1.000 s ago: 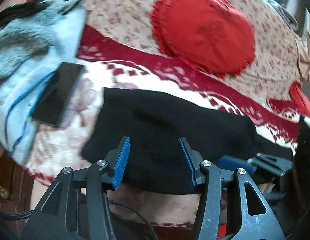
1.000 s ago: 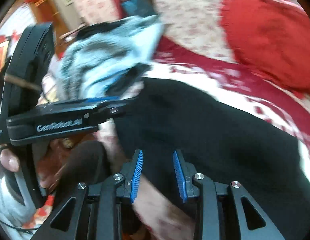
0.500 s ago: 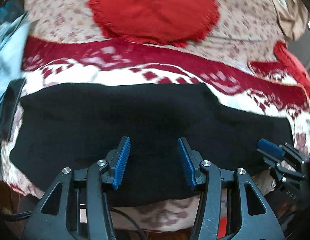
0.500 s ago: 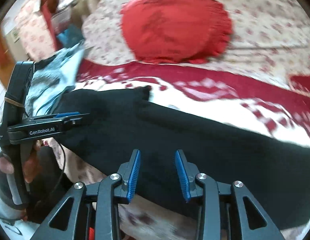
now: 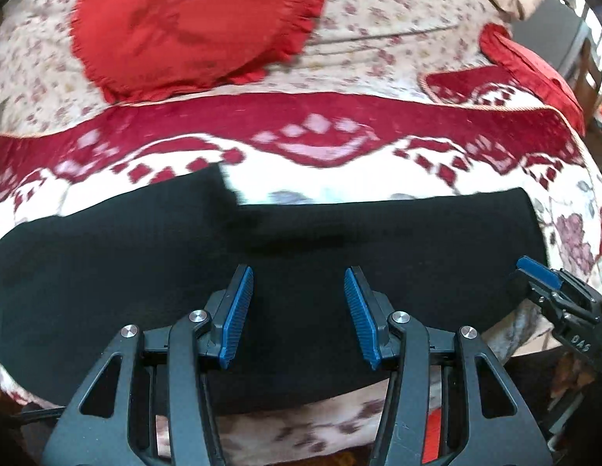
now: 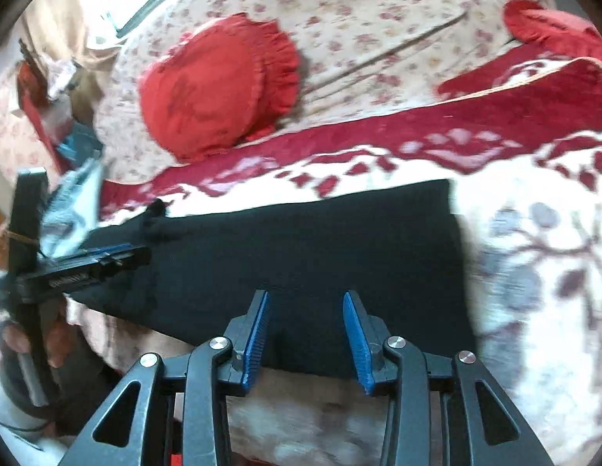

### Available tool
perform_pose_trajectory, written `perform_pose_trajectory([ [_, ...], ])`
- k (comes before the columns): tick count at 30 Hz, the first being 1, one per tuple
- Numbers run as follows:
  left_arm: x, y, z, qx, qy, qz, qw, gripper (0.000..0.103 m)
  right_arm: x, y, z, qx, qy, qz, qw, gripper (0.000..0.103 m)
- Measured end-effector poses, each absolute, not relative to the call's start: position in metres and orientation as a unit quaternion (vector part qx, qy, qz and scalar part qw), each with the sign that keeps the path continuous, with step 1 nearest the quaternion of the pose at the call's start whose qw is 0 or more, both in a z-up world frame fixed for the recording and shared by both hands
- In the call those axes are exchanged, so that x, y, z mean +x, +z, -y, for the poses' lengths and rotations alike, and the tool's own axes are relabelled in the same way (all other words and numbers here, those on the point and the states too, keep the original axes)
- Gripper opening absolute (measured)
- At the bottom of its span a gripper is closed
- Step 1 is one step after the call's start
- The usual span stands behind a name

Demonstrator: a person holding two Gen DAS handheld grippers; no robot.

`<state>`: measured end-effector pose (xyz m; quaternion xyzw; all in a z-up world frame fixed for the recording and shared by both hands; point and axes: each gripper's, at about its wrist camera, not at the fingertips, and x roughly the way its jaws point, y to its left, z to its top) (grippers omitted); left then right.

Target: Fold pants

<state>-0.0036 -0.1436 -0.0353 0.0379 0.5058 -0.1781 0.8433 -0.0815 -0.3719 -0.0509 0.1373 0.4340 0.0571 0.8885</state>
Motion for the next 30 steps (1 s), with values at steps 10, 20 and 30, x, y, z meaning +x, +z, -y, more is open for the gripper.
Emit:
perform_pose_trajectory([
  [10, 0.009, -0.034, 0.233, 0.058, -0.285, -0.513, 0.808, 0.049, -0.129, -0.055, 0.428, 0.193, -0.013, -0.425, 0.884, 0.045],
  [20, 0.015, -0.039, 0.338, 0.135, -0.374, -0.5, 0.769, 0.049, -0.125, -0.072, 0.437, 0.268, 0.033, -0.405, 0.874, 0.05],
  [30, 0.014, -0.048, 0.394, 0.177, -0.412, -0.506, 0.737, 0.057, -0.117, -0.08, 0.433, 0.32, 0.066, -0.385, 0.863, 0.05],
])
